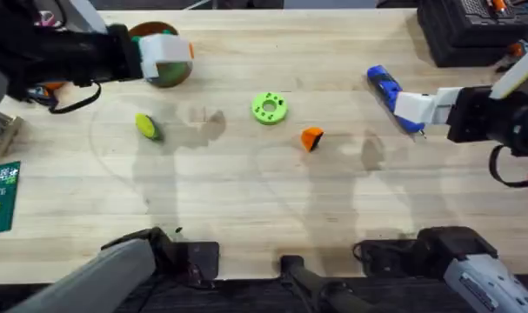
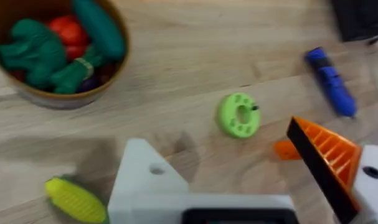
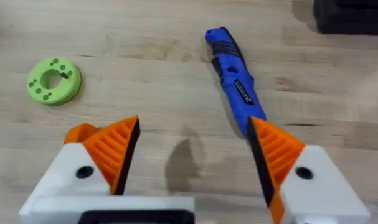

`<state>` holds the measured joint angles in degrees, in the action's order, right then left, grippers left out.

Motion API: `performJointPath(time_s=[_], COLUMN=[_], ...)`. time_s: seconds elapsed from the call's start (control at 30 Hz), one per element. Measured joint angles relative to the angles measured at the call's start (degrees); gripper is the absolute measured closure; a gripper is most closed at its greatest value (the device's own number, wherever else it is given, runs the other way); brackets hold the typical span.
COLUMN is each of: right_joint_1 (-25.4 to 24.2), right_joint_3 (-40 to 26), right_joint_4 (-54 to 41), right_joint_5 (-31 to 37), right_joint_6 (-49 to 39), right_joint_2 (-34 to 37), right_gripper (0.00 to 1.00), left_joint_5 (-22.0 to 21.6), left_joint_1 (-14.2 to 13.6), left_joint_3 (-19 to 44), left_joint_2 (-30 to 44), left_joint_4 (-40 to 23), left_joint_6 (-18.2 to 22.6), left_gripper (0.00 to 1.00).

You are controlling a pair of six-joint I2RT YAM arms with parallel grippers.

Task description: Pick up the gripper from the table and insert it into the empty holder that is missing its gripper. Then pick up a screw, insert it into the mounting hole, and use the screwdriver to tighten it. Finally, clean up the table by picking up the vegetable and placing it into the bucket.

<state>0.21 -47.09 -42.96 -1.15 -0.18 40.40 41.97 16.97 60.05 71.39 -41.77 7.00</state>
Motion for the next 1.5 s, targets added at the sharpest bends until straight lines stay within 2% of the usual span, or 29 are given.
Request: performJointPath(time_s=[0.13,0.27,0.4,0.5,0.57,0.6,0.77,0.93,1.07,1.33,1.47,1.5], right_joint_1=[0.0,0.0,0.0,0.0,0.0,0.0,0.0,0.0,0.0,0.0,0.0,0.0], right_joint_3=[0.0,0.0,0.0,0.0,0.0,0.0,0.0,0.0,0.0,0.0,0.0,0.0], right_joint_4=[0.0,0.0,0.0,0.0,0.0,0.0,0.0,0.0,0.0,0.0,0.0,0.0], right_joint_5=[0.0,0.0,0.0,0.0,0.0,0.0,0.0,0.0,0.0,0.0,0.0,0.0], right_joint_6=[0.0,0.0,0.0,0.0,0.0,0.0,0.0,0.0,0.0,0.0,0.0,0.0], right_joint_2=[0.0,0.0,0.0,0.0,0.0,0.0,0.0,0.0,0.0,0.0,0.0,0.0], right_gripper=[0.007,0.007,0.008,0.008,0.008,0.008,0.008,0.008,0.008,0.008,0.008,0.008], left_joint_5=[3.7,5.3,5.2,3.2,1.8,0.7,0.0,-0.2,-1.2,-4.1,-4.5,-4.5], left_joint_1=[0.0,0.0,0.0,-0.9,-2.0,-3.6,-4.3,-4.4,-5.9,-11.7,-13.3,-13.7], left_joint_3=[0.0,0.0,0.0,-2.0,-5.7,-13.3,-28.2,-39.3,-45.4,-55.9,-59.1,-59.2], left_joint_2=[-3.4,-3.8,-3.9,-5.9,-9.1,-15.9,-30.2,-44.6,-54.2,-64.0,-67.1,-69.8], left_joint_4=[-0.4,-1.7,-1.7,1.1,4.7,11.9,24.2,28.9,30.2,35.7,37.4,37.7], left_joint_6=[-4.3,-8.8,-9.7,-10.1,-10.3,-10.5,-10.5,-10.5,-10.5,-10.5,-11.2,-12.1], left_gripper=[0.015,0.015,0.015,0.014,0.015,0.015,0.015,0.015,0.015,0.015,0.015,0.015])
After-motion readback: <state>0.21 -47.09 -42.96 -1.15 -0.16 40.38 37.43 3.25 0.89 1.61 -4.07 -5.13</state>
